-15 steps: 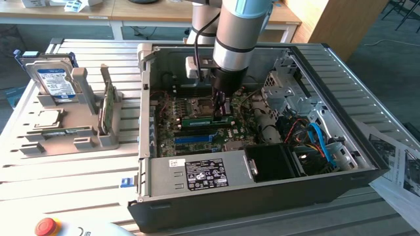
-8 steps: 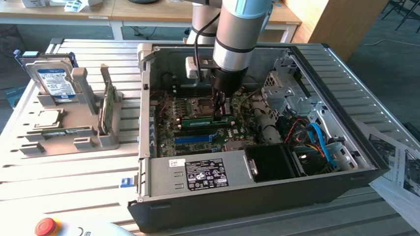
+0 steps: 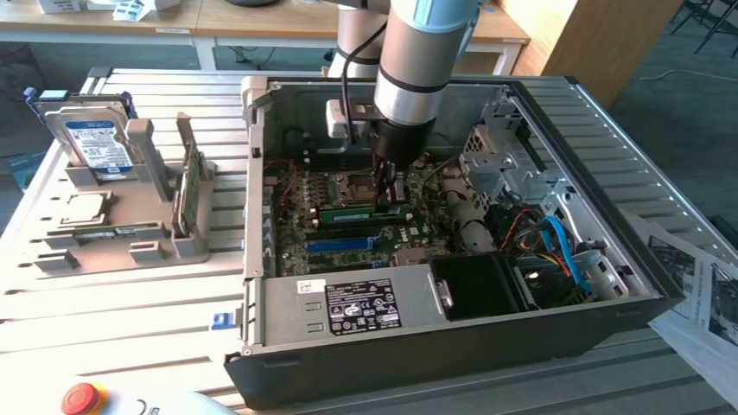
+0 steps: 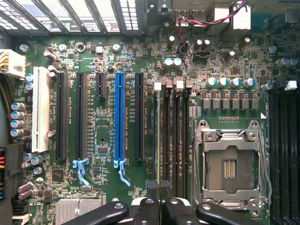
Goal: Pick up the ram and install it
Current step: 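Insert the ram into the slot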
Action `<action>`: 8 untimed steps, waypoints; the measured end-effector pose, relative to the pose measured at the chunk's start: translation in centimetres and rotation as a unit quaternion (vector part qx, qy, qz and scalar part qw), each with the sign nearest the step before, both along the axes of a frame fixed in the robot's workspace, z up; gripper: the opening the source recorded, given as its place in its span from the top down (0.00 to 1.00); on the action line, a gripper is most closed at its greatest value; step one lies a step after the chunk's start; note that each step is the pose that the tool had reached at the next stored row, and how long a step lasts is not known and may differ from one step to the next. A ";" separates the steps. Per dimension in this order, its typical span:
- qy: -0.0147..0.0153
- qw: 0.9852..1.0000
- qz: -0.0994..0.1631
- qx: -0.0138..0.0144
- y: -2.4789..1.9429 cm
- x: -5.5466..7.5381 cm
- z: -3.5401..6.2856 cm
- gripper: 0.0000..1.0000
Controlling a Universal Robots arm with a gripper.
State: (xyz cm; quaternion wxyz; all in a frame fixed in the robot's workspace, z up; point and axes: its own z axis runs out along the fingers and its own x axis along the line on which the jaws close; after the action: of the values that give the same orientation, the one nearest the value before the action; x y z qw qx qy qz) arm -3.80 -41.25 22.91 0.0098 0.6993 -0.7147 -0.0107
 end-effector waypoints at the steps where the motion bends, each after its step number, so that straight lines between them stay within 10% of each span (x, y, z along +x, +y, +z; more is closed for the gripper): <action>1: 0.000 1.000 0.000 0.000 0.00 0.0 0.03 0.88; 8: 0.000 1.000 0.000 0.000 0.00 0.0 0.57 0.88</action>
State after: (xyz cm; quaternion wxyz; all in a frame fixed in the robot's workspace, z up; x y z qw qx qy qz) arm -3.80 -41.24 23.48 0.0098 0.6993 -0.7147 -0.0107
